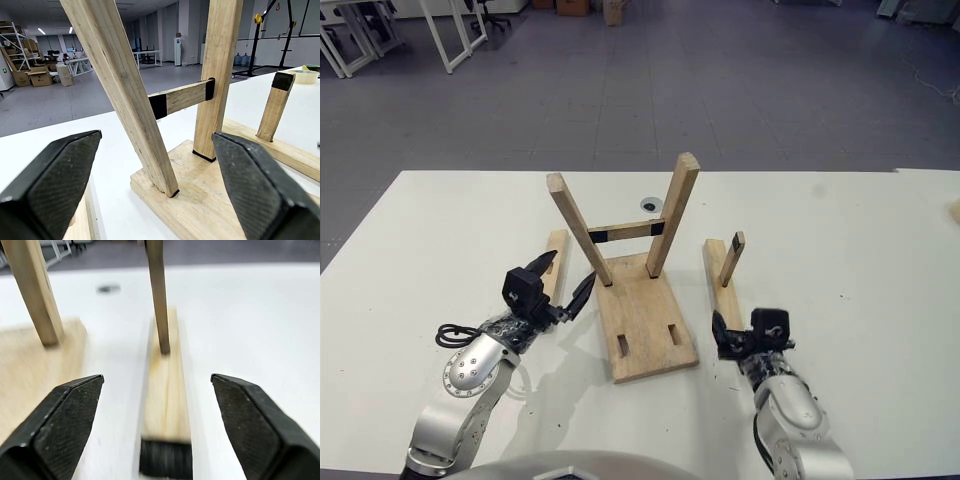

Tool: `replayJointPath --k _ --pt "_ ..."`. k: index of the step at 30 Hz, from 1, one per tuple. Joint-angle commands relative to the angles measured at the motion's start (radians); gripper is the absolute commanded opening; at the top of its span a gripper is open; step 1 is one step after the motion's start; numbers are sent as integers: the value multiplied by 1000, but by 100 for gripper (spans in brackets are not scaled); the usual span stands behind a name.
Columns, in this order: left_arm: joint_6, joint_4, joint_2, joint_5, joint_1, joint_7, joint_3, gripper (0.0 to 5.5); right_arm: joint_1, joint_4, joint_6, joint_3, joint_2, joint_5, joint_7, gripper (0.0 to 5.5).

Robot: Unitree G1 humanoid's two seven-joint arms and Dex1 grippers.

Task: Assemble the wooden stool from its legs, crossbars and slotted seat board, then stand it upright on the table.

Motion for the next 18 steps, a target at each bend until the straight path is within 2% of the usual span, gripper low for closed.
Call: replayJointPath --k 1,4,10,14,18 --pt "15 -16 11 2 -4 -6 6 408 -17 87 -15 8 -20 -33 15 395" --pt "22 -19 15 -1 -9 -10 8 408 -70 159 -5 23 -32 -57 20 395" --pt "43 -23 16 -12 -3 -14 15 408 -181 230 11 65 -78 -99 47 289" --pt "183 -29 1 -86 13 0 64 408 -192 252 17 43 -100 -95 76 208" --pt "331 -49 -2 -202 -21 -18 122 408 -222 240 31 -5 -103 -64 100 203"
